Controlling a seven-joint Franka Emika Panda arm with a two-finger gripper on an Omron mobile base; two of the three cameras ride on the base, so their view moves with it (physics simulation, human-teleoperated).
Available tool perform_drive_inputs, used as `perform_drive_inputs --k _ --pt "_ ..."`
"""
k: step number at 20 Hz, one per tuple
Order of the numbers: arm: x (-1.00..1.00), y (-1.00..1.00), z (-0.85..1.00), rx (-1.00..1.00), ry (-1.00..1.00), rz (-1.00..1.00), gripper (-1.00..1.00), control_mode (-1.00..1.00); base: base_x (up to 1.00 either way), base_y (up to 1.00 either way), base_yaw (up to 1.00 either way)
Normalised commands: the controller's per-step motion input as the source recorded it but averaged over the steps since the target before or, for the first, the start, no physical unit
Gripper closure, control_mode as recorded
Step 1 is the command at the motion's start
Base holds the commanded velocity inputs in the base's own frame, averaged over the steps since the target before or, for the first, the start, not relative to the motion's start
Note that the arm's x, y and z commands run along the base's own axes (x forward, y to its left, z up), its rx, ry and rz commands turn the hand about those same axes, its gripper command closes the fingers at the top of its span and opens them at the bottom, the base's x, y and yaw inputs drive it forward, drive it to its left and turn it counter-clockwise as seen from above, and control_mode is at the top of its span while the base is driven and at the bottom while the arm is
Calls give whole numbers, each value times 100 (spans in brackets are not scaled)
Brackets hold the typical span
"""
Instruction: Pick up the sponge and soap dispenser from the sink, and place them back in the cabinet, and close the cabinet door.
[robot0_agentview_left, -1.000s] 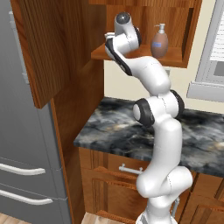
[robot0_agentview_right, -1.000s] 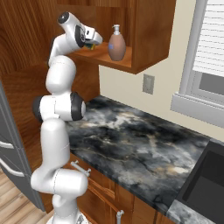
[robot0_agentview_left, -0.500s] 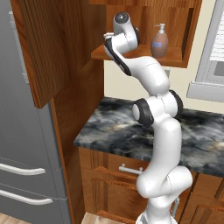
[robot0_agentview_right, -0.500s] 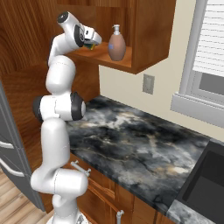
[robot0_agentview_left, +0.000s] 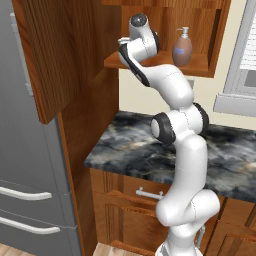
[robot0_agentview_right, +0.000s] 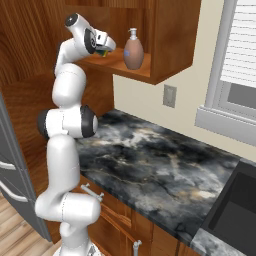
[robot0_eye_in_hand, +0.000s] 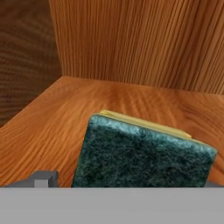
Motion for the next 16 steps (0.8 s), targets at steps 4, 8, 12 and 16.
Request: perform_drive_inputs --k 4,8,12,16 --pt "0 -4 -15 0 0 0 -100 -100 0 0 0" --pt "-4 -12 -53 0 0 0 -100 -100 0 0 0" --pt "-1 -8 -50 0 0 0 -100 -100 0 0 0" --pt "1 -2 -44 0 -3 0 -100 -100 0 0 0"
